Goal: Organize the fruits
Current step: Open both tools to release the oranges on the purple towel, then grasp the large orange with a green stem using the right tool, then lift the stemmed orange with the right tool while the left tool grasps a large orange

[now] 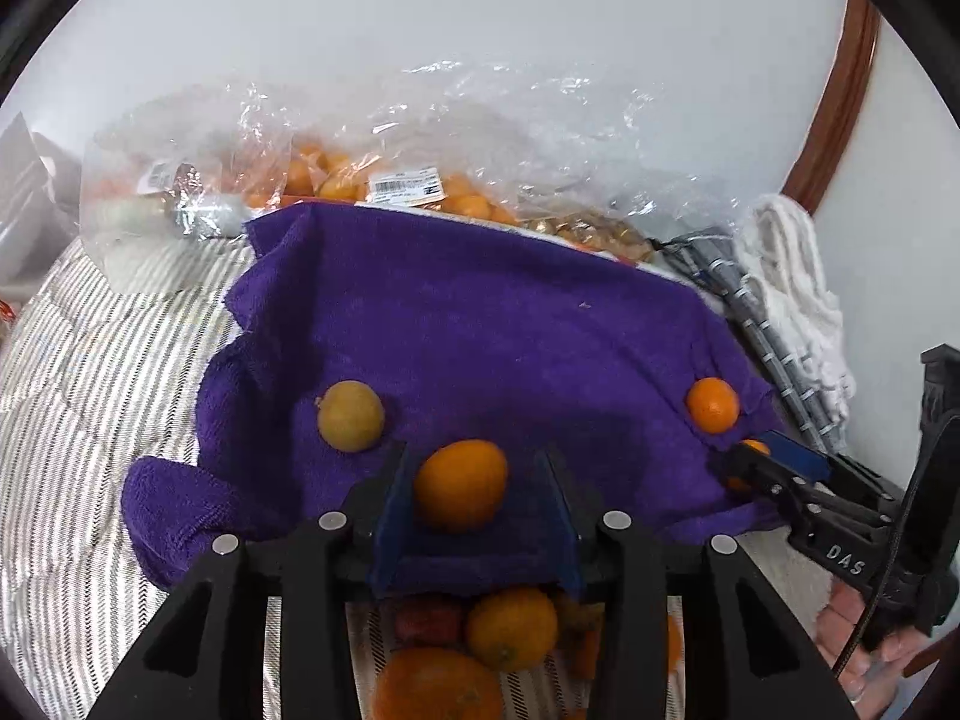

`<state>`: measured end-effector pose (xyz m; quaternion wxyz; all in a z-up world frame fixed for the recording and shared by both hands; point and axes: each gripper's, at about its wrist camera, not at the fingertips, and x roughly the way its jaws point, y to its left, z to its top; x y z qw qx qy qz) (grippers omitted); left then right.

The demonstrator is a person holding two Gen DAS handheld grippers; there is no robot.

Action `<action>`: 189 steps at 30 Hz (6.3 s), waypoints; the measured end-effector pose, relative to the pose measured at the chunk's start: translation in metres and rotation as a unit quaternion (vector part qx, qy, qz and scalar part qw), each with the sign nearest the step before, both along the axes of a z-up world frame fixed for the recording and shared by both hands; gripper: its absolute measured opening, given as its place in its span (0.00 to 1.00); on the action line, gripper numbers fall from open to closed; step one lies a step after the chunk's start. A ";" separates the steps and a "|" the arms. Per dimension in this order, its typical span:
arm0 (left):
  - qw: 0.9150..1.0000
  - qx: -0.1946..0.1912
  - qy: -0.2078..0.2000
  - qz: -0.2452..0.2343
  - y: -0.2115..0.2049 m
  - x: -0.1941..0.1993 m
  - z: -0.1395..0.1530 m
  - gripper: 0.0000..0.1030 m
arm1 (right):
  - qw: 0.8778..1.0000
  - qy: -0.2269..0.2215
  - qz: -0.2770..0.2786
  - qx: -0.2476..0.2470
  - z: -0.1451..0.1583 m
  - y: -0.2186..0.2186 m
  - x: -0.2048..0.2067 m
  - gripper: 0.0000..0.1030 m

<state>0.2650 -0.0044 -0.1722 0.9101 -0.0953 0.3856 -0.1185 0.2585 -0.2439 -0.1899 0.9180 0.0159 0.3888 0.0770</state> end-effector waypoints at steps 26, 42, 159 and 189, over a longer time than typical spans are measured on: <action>0.997 0.046 -0.040 0.054 0.066 -0.088 0.009 0.43 | 0.996 -0.046 0.081 -0.002 0.030 0.052 -0.068 0.56; 0.996 0.063 0.032 0.052 0.080 -0.102 -0.021 0.43 | 0.992 0.054 0.102 0.051 -0.003 0.100 -0.061 0.56; 0.996 0.040 -0.076 -0.034 0.025 -0.095 0.013 0.38 | 0.997 0.008 -0.006 0.073 -0.018 -0.017 -0.087 0.40; 0.995 0.053 -0.083 -0.003 0.030 -0.095 0.015 0.38 | 0.996 -0.007 -0.007 0.091 -0.015 -0.022 -0.094 0.40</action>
